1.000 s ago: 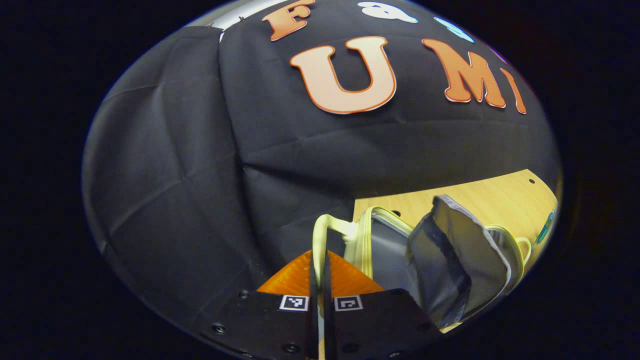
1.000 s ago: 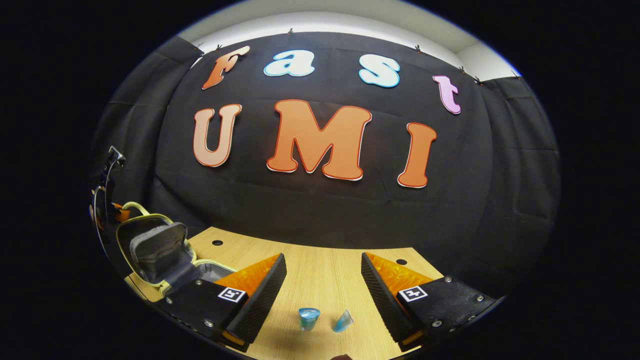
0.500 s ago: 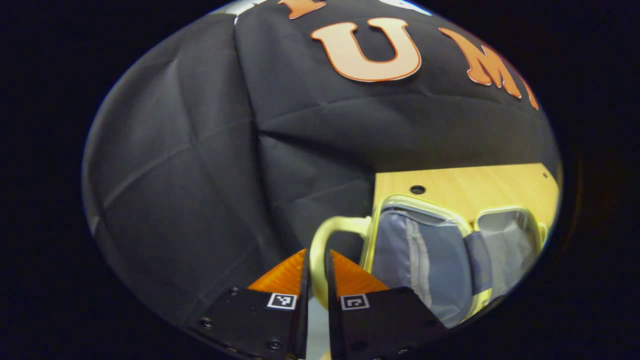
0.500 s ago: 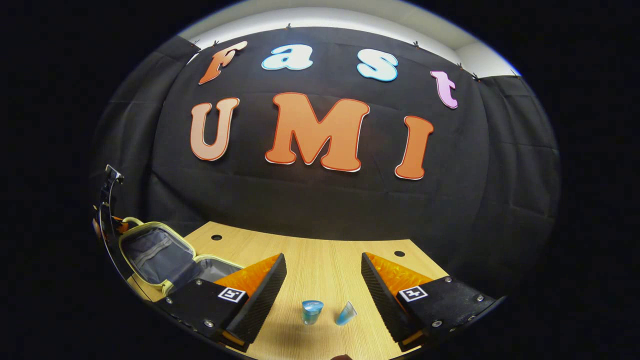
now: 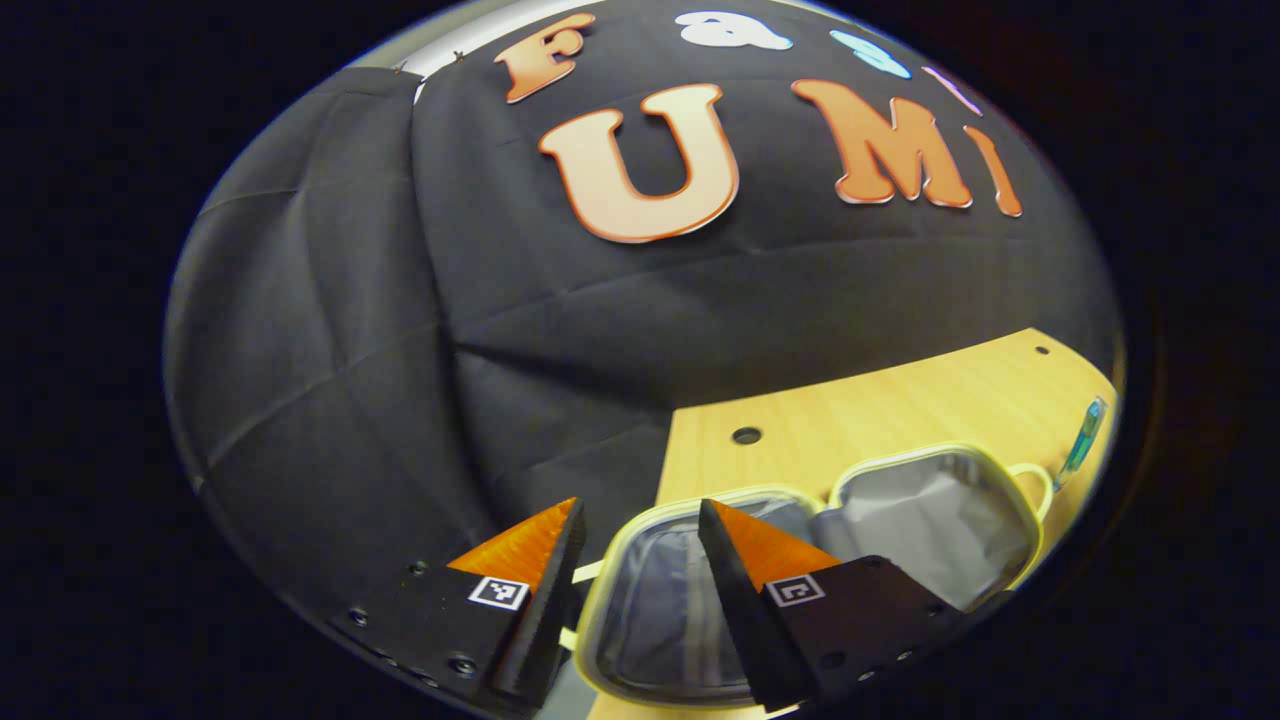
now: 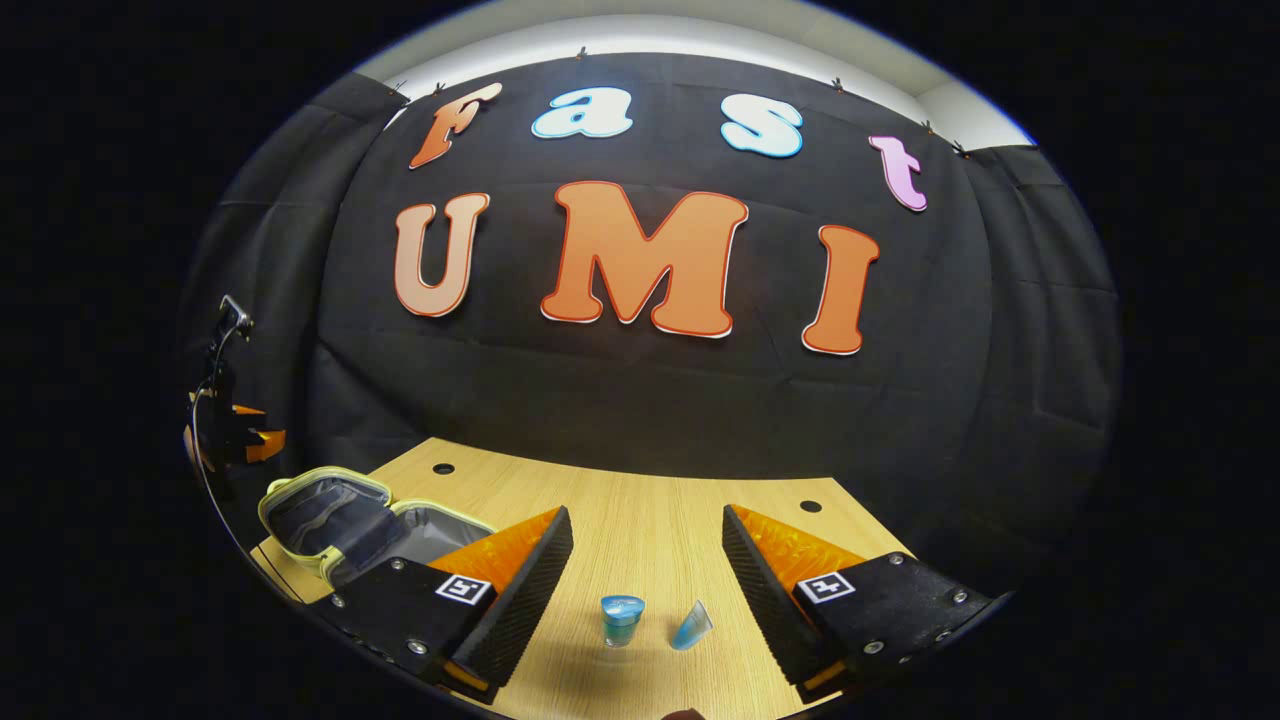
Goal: First open the suitcase, pack the skin care products into it, and then close the suitcase.
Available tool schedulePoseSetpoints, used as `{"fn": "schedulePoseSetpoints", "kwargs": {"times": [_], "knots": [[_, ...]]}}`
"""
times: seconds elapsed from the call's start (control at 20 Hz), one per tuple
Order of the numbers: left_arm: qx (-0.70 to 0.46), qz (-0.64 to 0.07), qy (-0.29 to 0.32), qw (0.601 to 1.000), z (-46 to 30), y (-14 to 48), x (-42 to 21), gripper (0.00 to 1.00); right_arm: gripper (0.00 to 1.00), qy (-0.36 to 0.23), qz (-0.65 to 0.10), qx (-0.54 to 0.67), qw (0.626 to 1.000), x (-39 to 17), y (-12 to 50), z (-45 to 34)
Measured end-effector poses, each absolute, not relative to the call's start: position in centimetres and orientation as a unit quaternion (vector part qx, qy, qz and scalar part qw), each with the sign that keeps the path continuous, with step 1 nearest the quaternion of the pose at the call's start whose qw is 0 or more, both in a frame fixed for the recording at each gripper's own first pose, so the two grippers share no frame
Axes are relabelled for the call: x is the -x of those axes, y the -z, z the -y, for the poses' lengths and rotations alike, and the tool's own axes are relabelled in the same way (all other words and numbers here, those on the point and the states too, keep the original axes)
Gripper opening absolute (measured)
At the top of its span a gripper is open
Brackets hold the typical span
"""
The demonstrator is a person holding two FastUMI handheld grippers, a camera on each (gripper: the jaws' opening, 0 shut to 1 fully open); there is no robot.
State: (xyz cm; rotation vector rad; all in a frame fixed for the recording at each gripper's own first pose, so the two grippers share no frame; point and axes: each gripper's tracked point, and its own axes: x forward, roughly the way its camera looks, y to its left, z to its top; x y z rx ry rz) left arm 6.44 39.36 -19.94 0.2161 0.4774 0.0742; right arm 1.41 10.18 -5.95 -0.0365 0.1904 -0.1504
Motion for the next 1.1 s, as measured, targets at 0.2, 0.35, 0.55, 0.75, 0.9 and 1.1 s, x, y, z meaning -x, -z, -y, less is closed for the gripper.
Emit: {"fn": "schedulePoseSetpoints", "kwargs": {"times": [0.2,0.35,0.55,0.75,0.9,1.1], "knots": [[-0.105,-0.209,-0.005,0.972,-33.4,17.8,-6.0,0.92,0.95,0.061,-0.106,0.028,0.992,-1.0,7.8,-8.5],[-0.084,-0.200,0.019,0.976,-28.0,16.9,-5.4,1.00,0.96,0.044,-0.121,0.025,0.991,-0.6,9.3,-7.1],[-0.046,-0.189,0.055,0.979,-20.1,16.7,-4.6,0.98,0.95,0.019,-0.135,0.019,0.990,-0.6,11.4,-5.7],[-0.032,-0.198,0.089,0.976,-12.6,18.4,-3.6,0.98,0.96,-0.012,-0.155,0.020,0.988,-0.7,13.8,-4.7],[-0.026,-0.201,0.115,0.973,-7.2,19.9,-2.1,0.98,0.96,-0.037,-0.165,0.020,0.985,-0.5,15.8,-4.3],[-0.018,-0.203,0.149,0.968,-1.0,23.0,-0.6,0.98,0.96,-0.054,-0.170,0.032,0.983,-0.6,18.8,-3.0]]}}
